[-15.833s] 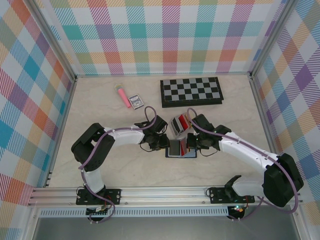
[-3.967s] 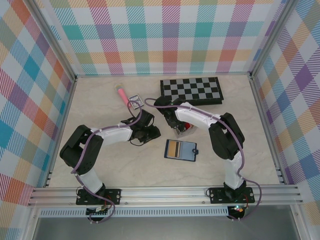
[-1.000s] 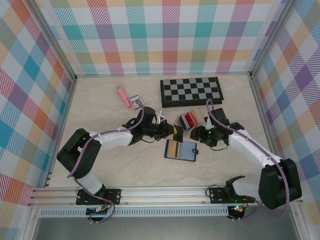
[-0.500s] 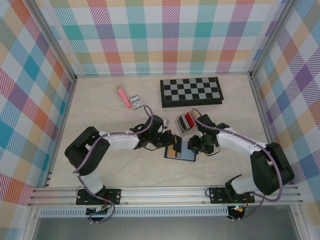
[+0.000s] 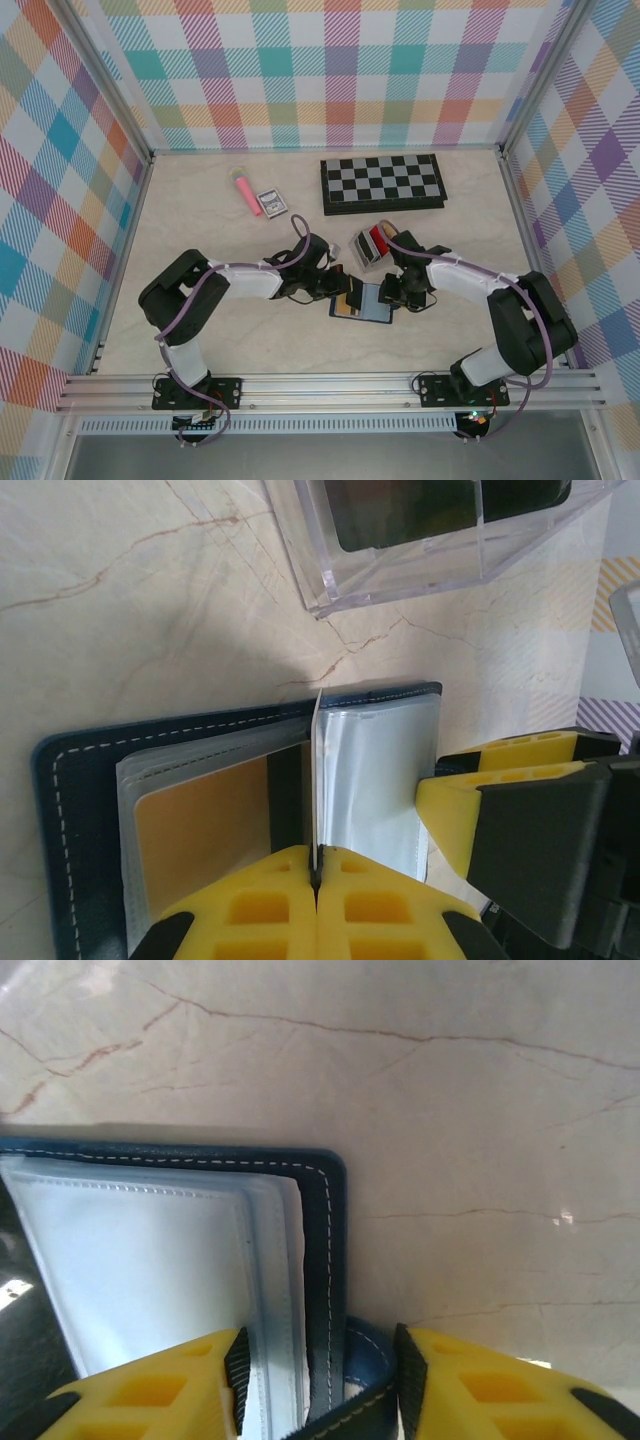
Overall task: Put the credit cards into the card holder
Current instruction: Insert the credit card into the card slot.
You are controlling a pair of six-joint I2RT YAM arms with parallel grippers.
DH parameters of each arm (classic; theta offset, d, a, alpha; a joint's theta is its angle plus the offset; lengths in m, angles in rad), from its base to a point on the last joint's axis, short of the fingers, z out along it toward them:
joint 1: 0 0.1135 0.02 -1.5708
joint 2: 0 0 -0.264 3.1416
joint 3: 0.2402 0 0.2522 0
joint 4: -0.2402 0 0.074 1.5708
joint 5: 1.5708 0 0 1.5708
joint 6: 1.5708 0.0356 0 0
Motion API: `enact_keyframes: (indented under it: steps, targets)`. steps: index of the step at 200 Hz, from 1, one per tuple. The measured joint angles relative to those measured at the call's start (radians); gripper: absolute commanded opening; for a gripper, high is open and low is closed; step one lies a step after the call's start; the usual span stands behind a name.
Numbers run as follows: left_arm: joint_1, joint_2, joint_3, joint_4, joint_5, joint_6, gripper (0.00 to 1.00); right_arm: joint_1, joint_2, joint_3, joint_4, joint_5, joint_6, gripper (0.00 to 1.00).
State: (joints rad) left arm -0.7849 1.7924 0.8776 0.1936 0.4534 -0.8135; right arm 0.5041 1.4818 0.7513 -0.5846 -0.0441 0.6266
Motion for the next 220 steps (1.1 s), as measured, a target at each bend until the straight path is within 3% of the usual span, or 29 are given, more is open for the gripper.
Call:
enact_keyframes:
  steps: [44,220]
  targets:
    - [-0.002,0.008,-0.005,0.043,0.03,0.0,0.0,0.0,0.002,0.002,0.0,0.003,0.002,0.26]
    - [-0.052,0.05,0.028,0.045,0.023,0.021,0.0,0.0,-0.006,-0.008,0.015,-0.01,0.004,0.24]
